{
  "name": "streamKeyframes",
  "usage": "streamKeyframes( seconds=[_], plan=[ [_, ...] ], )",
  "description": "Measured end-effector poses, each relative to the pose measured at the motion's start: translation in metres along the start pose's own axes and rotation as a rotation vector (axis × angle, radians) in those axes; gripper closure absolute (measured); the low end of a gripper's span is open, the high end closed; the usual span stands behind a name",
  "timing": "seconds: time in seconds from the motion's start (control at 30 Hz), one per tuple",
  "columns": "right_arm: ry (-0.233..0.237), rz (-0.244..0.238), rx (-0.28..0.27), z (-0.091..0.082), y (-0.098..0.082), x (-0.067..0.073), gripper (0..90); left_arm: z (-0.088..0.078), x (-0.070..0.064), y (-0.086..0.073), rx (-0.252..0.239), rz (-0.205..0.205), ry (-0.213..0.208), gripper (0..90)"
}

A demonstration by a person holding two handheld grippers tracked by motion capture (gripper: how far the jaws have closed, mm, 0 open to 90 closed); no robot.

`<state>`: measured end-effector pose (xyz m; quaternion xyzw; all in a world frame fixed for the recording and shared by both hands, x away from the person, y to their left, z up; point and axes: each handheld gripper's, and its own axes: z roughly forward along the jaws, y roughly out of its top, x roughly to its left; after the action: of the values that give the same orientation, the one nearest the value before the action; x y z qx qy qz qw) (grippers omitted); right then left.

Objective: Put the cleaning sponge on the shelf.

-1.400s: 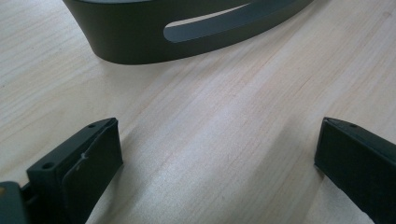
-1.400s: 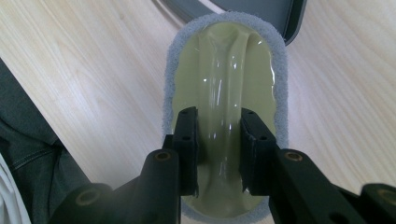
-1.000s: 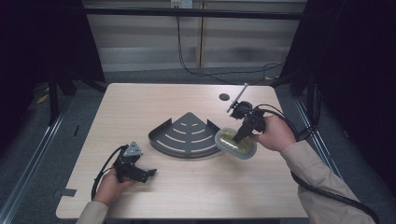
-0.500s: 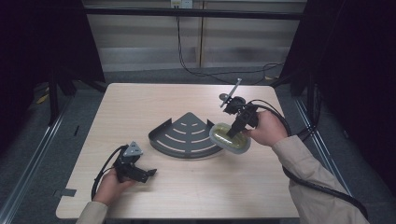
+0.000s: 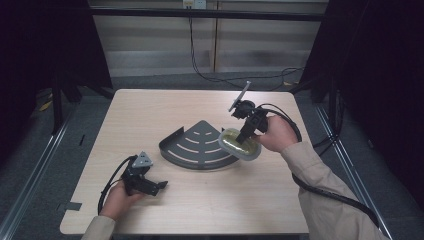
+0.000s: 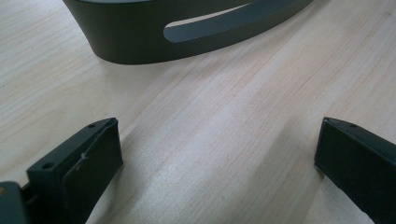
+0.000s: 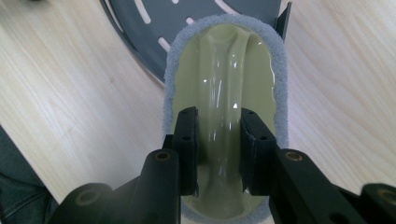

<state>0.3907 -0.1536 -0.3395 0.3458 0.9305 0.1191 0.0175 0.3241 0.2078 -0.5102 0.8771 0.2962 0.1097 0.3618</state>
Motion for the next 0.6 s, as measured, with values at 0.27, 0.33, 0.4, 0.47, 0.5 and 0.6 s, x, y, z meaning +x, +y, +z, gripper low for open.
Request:
streamKeyframes(
  seconds=[0.27, 0.33, 0.4, 0.47, 0.5, 0.6],
  plan=[
    [0.001, -0.007, -0.017, 0.002, 0.011, -0.002, 71.2, 0.000, 0.000, 0.000, 0.000, 0.000, 0.000, 0.2],
    [0.001, -0.005, -0.023, 0.003, 0.014, -0.002, 71.1, 0.000, 0.000, 0.000, 0.000, 0.000, 0.000, 0.2],
    [-0.002, -0.009, -0.028, 0.006, 0.016, -0.001, 71.1, 0.000, 0.000, 0.000, 0.000, 0.000, 0.000, 0.2],
    [0.010, -0.008, -0.036, 0.009, 0.019, -0.001, 71.1, 0.000, 0.000, 0.000, 0.000, 0.000, 0.000, 0.2],
    [0.015, -0.005, -0.037, 0.011, 0.020, -0.002, 71.2, 0.000, 0.000, 0.000, 0.000, 0.000, 0.000, 0.2],
    [0.010, -0.004, -0.033, 0.016, 0.023, -0.002, 71.1, 0.000, 0.000, 0.000, 0.000, 0.000, 0.000, 0.2]
  ],
)
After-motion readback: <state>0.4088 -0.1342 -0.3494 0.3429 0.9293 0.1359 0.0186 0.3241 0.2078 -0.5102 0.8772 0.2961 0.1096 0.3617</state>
